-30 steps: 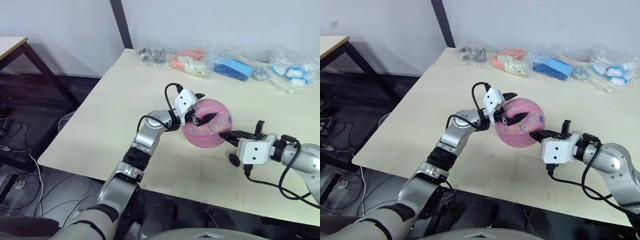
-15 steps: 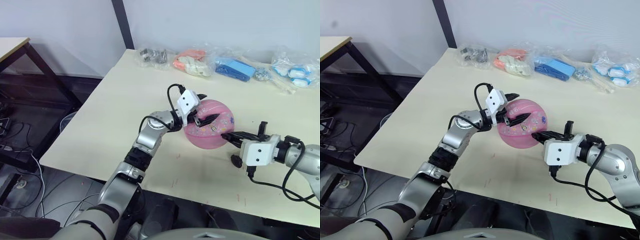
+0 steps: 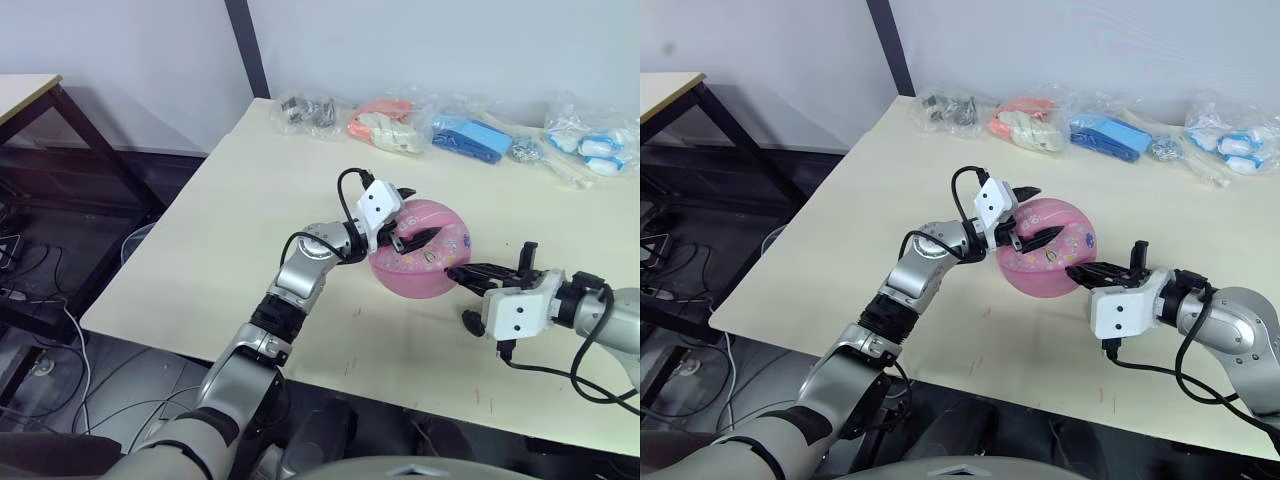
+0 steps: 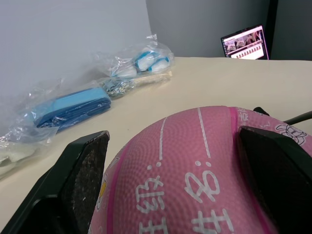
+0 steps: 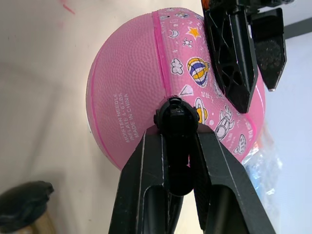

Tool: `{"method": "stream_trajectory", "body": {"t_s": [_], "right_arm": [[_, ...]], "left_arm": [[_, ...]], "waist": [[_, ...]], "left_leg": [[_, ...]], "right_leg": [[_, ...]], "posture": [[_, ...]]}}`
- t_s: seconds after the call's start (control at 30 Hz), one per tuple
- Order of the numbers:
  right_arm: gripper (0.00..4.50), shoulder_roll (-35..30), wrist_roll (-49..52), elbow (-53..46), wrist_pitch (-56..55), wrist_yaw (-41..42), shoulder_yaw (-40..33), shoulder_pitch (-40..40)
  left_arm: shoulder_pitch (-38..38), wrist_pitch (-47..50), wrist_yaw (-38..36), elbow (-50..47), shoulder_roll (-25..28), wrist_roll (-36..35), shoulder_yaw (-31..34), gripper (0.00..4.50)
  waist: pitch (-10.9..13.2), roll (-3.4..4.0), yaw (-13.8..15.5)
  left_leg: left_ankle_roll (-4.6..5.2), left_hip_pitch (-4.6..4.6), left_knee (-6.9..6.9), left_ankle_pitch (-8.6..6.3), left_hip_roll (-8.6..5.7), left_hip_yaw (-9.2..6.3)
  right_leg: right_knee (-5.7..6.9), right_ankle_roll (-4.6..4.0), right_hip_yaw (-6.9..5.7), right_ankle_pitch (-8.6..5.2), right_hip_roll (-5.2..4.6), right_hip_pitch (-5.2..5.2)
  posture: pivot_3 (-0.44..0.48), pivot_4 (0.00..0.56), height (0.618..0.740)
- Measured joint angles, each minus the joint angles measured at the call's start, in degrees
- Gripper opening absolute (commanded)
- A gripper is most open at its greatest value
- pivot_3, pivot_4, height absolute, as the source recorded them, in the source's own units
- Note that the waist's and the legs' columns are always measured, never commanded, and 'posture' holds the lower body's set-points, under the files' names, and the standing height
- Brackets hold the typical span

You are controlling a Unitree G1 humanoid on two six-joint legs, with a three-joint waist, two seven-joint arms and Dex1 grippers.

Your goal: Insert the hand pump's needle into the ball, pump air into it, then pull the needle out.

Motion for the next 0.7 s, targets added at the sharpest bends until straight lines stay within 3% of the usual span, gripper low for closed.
{"method": "stream_trajectory", "body": {"t_s": [0.17,0.23,0.37,0.47,0.7], "right_arm": [[0.09,-0.1,2.8,-4.0,-3.3,0.4,-4.4,1.0],[0.09,-0.1,3.9,-5.8,-4.3,0.3,-5.7,1.0],[0.09,-0.1,5.9,-7.2,-4.9,0.7,-6.3,1.6],[0.09,0.0,6.8,-7.3,-4.7,0.7,-6.7,2.0],[0.09,4.6,9.7,-7.1,2.3,-1.0,-8.0,3.1]], "left_arm": [[0.0,0.0,2.7,0.7,1.3,0.1,0.6,4.50],[0.0,0.0,3.0,1.8,1.5,0.2,0.6,4.50],[0.0,0.0,4.5,4.4,3.0,1.1,0.8,4.50],[0.0,0.0,4.4,4.5,3.2,1.4,1.1,4.50],[0.1,0.0,3.6,4.5,2.4,1.4,1.1,4.50]], "waist": [[-0.1,-0.06,-0.4],[-0.7,-0.58,-1.7],[-0.9,-1.03,-3.5],[-1.2,-0.91,-4.6],[-1.3,-0.84,-3.5]], "left_leg": [[0.07,0.10,-0.05,-0.04,-0.01,0.00],[0.09,0.56,-0.36,-0.08,0.00,-0.10],[-0.23,1.76,-0.99,-0.28,0.25,-0.42],[-0.23,1.72,-1.01,-0.29,0.39,-0.52],[-0.22,1.83,-1.03,-0.27,0.27,-0.77]], "right_leg": [[-0.03,0.01,0.12,-0.01,0.02,0.00],[-0.02,0.23,0.27,-0.14,0.12,0.21],[-0.45,0.24,0.31,-0.49,0.19,1.71],[-0.72,0.22,0.42,-0.49,0.09,1.85],[-0.72,0.19,0.53,-0.48,0.23,1.81]], "posture": [[0.000,0.150,0.736],[0.000,0.150,0.736],[0.000,0.150,0.736],[0.000,0.150,0.736],[0.000,0.150,0.736]]}}
